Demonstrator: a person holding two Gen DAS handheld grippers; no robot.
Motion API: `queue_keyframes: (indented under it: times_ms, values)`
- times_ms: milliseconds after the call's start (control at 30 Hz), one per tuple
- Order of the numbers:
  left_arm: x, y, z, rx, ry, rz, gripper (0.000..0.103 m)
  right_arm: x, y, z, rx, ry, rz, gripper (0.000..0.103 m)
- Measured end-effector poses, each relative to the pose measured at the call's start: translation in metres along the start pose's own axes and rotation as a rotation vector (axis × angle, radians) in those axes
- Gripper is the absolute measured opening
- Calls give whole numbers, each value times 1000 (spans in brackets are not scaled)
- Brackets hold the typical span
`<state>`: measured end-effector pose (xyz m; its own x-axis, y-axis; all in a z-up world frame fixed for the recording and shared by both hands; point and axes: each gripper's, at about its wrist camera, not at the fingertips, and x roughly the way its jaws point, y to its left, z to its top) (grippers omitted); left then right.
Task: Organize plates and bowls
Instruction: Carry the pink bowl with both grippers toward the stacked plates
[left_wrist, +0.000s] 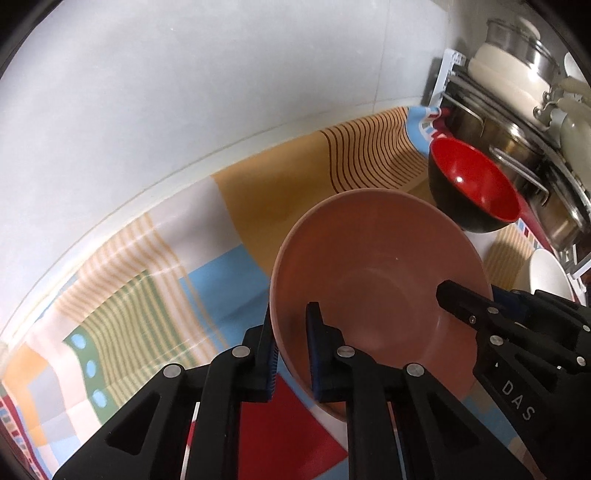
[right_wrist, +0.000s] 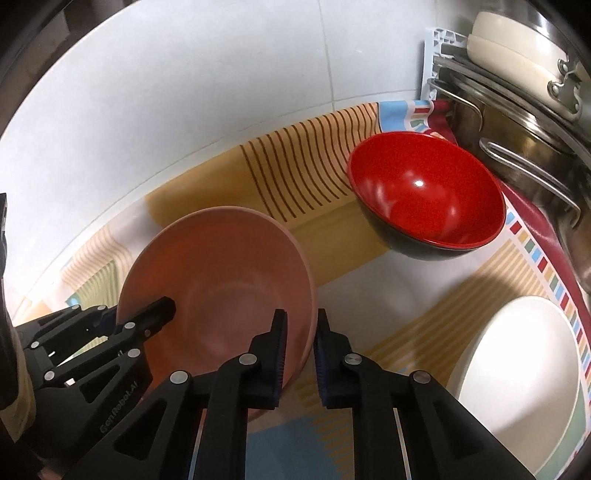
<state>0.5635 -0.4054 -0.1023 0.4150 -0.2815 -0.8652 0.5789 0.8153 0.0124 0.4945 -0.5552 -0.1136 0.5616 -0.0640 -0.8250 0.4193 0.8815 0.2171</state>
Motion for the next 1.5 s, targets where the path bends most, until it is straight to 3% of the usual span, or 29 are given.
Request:
queue_keyframes:
  times_ms: [433, 967, 1500]
  values:
    - [-59, 44, -42, -119, -40, 49, 15, -47, 45, -21, -93, -23, 76, 15]
    - [-108, 78, -133, -314, -18, 98, 16, -77, 102, -82, -275, 24, 161, 15]
    - [-101, 80, -180, -374, 51, 91, 16, -71, 118, -122, -377, 93, 166, 15]
